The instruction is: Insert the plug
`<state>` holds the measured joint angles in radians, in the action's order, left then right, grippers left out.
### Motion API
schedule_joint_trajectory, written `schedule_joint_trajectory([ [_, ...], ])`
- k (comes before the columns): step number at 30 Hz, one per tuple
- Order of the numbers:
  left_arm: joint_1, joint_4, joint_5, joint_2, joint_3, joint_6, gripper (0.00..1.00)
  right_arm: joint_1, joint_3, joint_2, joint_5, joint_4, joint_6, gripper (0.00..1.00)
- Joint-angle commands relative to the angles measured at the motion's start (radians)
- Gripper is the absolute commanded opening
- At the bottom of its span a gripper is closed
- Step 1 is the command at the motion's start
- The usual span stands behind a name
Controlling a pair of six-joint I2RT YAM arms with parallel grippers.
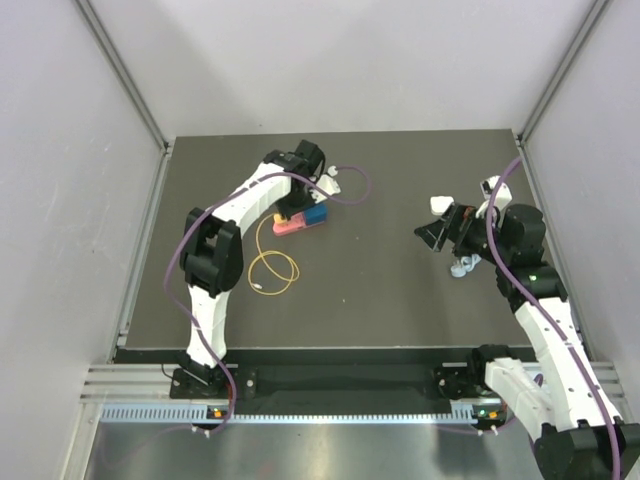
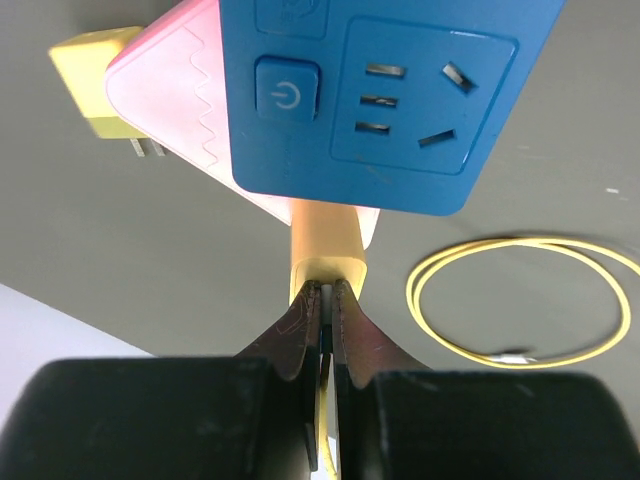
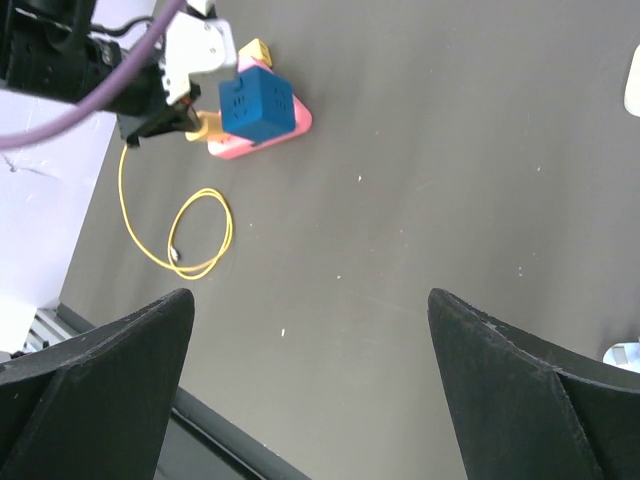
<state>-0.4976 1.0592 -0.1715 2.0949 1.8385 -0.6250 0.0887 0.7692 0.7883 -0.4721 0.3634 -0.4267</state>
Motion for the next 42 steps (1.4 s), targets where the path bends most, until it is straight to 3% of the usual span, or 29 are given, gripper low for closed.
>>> schedule_joint_trajectory([
  [1,0.048,-0.079,0.142,0.128,-0.035,-0.047,0.00,-0.003,0.058,0.005,-0.008,-0.055,0.011,1.00],
  [8,0.062,-0.096,0.153,0.182,0.013,-0.035,0.02,-0.003,0.054,0.037,0.004,-0.055,0.000,1.00],
  [10,0.060,-0.103,0.130,0.168,0.024,-0.035,0.17,-0.003,0.058,0.037,0.009,-0.047,-0.001,1.00],
  [15,0.053,-0.096,0.072,0.131,0.083,-0.013,0.28,-0.001,0.059,0.016,0.004,-0.049,-0.010,1.00],
  [19,0.030,-0.105,0.041,0.083,0.113,0.014,0.45,-0.001,0.067,0.005,0.012,-0.029,-0.009,1.00],
  [22,0.014,-0.123,0.000,0.051,0.143,0.048,0.48,-0.001,0.071,0.003,0.016,-0.017,-0.011,1.00],
  [24,0.007,-0.133,0.003,0.031,0.156,0.062,0.65,-0.001,0.076,0.002,0.020,-0.008,-0.011,1.00],
  [30,-0.015,-0.157,-0.042,-0.038,0.127,0.120,0.78,-0.001,0.081,0.000,0.062,0.032,-0.024,1.00],
  [31,-0.028,-0.178,-0.063,-0.062,0.119,0.145,0.86,-0.001,0.085,0.002,0.079,0.042,-0.033,1.00],
  [33,-0.042,-0.185,-0.068,-0.093,0.107,0.174,0.98,-0.001,0.097,0.022,0.180,0.077,-0.067,1.00],
  [36,-0.076,-0.234,-0.056,-0.179,0.093,0.278,0.98,0.000,0.137,0.077,0.364,0.172,-0.090,1.00],
  [42,-0.102,-0.442,0.021,-0.447,-0.028,0.667,0.98,-0.012,0.232,0.279,0.725,0.327,-0.158,1.00],
])
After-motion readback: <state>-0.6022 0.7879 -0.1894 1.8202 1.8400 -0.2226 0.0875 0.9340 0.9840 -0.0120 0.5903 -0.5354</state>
